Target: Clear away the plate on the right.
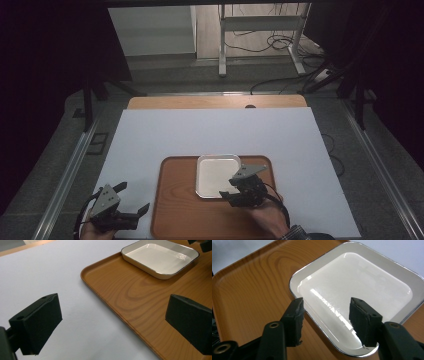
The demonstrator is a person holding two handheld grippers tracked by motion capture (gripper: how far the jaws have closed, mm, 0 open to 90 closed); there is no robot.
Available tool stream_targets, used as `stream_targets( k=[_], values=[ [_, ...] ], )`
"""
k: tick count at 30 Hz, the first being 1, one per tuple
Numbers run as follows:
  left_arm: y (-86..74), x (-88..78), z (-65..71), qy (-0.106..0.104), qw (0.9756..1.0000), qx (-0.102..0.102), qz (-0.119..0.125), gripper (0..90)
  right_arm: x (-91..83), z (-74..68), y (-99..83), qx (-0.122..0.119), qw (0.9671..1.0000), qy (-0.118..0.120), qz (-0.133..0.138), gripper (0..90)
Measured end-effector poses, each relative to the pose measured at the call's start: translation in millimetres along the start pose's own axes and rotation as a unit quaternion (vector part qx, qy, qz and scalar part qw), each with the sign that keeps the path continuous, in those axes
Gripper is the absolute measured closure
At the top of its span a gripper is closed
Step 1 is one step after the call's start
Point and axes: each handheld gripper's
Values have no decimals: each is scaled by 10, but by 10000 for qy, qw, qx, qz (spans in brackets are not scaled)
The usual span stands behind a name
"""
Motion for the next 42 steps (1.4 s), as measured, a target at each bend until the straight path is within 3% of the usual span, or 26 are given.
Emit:
stream_targets(
  k=[21, 42],
  values=[
    [-3, -4, 1, 11, 10000, 0, 6, 1, -208, 171, -17, 227, 9993, -63, 296, 263],
    [-3, -4, -2, 14, 10000, -25, 13, 1, -400, 305, -99, 363, 9970, -257, 633, 149]
  ],
)
Point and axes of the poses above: each handheld gripper's, and its own axes: x roughly forward along the jaws, y roughly out of its top, z roughly to its right, and after that the axes turned 4 degrees about -y, right-handed
